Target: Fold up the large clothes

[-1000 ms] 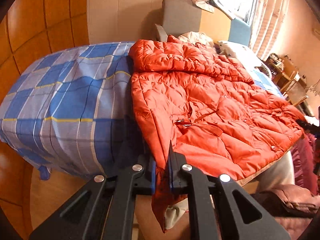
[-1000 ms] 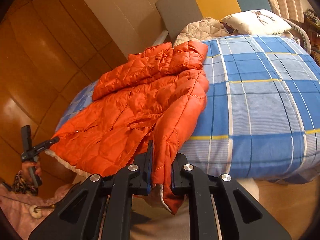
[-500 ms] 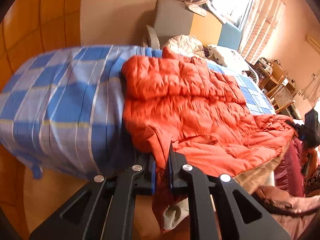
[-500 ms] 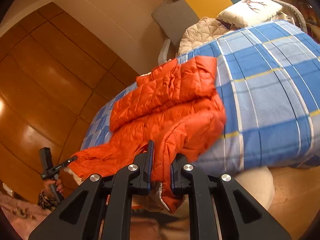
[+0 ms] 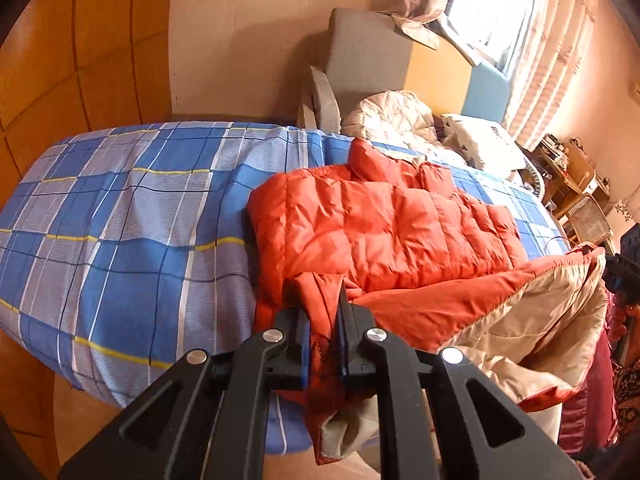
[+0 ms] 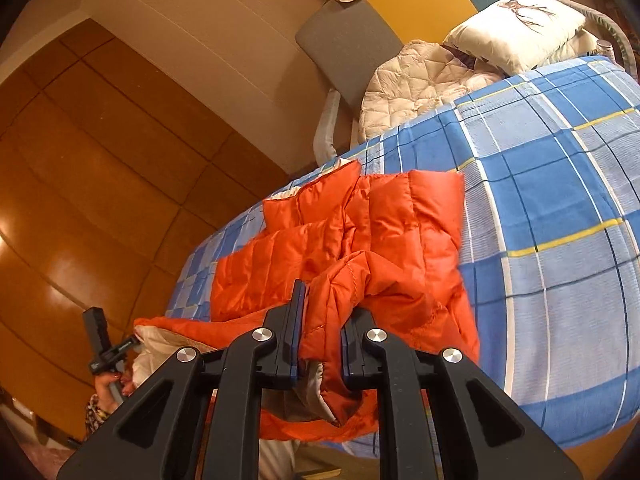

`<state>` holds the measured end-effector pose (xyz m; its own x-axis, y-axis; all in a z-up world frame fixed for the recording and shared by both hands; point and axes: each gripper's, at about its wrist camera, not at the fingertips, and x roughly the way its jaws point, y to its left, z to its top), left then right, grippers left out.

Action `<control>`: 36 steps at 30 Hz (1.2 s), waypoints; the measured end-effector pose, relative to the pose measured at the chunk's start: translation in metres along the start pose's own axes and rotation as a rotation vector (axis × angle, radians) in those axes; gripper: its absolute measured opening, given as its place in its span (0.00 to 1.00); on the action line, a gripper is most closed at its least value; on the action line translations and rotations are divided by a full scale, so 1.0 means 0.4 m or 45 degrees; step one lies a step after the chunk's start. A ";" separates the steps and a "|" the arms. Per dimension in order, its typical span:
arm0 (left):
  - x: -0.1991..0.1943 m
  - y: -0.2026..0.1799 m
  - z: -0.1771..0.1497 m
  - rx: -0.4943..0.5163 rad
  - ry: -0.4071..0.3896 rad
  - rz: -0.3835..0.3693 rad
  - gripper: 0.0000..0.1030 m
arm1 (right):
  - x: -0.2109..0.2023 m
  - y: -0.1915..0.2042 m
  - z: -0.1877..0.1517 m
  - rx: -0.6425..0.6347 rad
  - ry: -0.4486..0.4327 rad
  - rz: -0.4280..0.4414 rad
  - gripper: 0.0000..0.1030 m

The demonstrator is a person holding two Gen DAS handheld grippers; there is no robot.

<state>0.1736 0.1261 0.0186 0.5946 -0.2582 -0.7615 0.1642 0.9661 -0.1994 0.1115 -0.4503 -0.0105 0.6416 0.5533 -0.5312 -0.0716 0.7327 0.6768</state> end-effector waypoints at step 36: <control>0.351 0.069 0.221 -0.254 -0.069 0.190 0.48 | 0.242 -0.173 0.199 0.312 -0.268 -0.070 0.65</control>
<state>0.3311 0.1159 -0.0394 0.6430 -0.1075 -0.7583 -0.0840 0.9742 -0.2093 0.2393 -0.4790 -0.0684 0.7849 0.4031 -0.4706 0.1370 0.6278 0.7662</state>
